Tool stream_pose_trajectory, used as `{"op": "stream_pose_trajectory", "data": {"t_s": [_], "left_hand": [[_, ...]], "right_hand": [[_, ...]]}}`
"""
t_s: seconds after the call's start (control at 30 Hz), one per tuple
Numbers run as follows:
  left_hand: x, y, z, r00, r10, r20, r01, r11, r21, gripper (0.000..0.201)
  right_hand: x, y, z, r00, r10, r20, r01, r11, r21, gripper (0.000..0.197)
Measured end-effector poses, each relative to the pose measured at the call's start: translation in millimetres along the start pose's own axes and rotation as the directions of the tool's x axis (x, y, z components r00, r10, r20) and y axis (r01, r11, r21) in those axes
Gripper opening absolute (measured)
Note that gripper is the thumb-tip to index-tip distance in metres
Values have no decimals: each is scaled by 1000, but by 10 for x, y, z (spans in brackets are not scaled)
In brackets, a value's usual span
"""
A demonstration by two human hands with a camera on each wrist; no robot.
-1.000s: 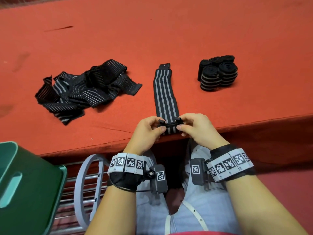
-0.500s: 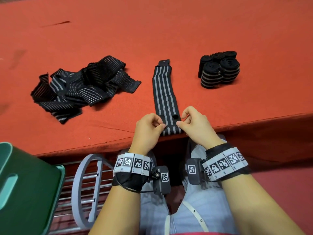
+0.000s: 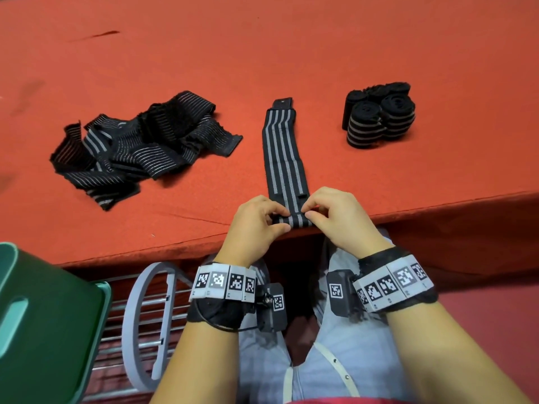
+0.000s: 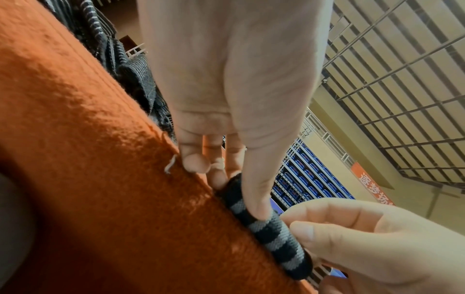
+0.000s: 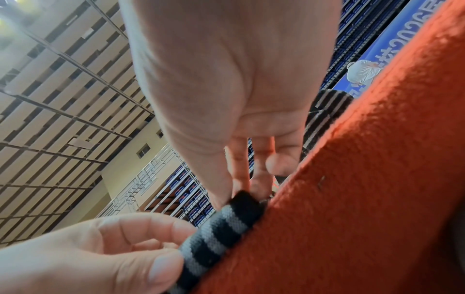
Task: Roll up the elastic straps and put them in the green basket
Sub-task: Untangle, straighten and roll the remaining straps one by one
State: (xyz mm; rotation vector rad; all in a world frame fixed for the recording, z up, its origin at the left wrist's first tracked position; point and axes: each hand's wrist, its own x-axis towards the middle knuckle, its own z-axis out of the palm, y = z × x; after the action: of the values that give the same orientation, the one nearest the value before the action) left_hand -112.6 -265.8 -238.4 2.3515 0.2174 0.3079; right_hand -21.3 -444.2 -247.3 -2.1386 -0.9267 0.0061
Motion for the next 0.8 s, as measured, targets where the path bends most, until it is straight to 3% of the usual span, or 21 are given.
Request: {"op": "stream_pose_trajectory", "data": {"t_s": [0.13,0.27,0.6,0.8], "left_hand": [[-5,0,1,1000,18,-14,-18,1000,13,23],[-19,2,-10,1000,25,1,-25,999,35,27],[-39,15,-46,1000,16,10,-16,1000,15,24],[55,8,-90,989,-104,104,114,989,-96,17]], "right_hand": [[-25,18,-48,992,21,123,-22,1000,9,22],[-20,38,-39,992,12,124,-9,1000,-23,31],[-34,-31,-97,988,116,103,-125,988,87,20],[51,-30,-131,981,137,139,-151,983,101,15]]}}
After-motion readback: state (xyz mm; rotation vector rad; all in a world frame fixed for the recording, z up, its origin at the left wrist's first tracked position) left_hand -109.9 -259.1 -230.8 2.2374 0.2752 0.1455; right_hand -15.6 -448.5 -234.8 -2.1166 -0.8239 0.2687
